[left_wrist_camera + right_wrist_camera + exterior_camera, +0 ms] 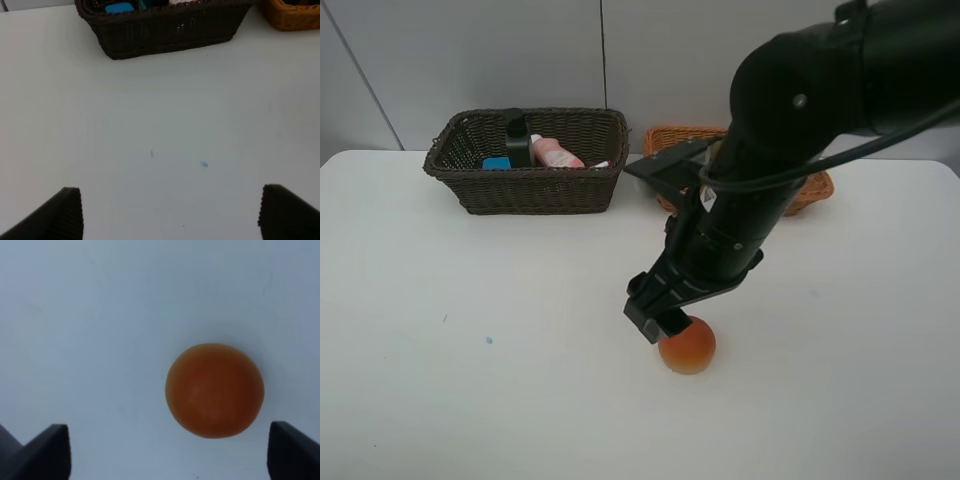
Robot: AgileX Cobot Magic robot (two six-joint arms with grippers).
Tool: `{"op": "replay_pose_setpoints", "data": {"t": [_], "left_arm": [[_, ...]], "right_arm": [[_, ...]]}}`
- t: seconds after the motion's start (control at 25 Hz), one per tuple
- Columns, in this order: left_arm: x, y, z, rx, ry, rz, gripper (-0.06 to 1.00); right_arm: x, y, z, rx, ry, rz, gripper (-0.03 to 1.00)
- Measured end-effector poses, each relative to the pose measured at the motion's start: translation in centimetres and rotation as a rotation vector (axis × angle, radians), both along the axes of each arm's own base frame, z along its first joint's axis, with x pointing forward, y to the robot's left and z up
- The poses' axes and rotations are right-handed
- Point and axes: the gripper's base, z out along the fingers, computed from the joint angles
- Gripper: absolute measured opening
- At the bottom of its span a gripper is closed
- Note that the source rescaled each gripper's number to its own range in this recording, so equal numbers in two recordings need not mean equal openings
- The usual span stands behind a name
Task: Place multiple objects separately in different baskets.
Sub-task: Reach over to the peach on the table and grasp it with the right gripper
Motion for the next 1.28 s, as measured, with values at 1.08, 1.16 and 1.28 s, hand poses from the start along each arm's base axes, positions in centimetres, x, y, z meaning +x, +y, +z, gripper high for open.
{"op": "replay_pose_setpoints", "data": {"t": [1.08, 1.16, 1.28], "left_arm": [[0.0, 0.0, 0.0, 0.0, 0.0, 0.0, 0.87], [0.0, 0.0, 0.0, 0.0, 0.0, 0.0, 0.87], [0.0, 0.0, 0.0, 0.0, 0.0, 0.0, 0.87]], "right_arm": [[1.8, 0.9, -9.2, -0.205, 0.043, 0.151, 0.62], [1.7, 0.7, -9.2, -0.217, 0.054, 0.149, 0.27], [1.6, 0.6, -9.2, -0.232, 0.071, 0.153, 0.26]]}}
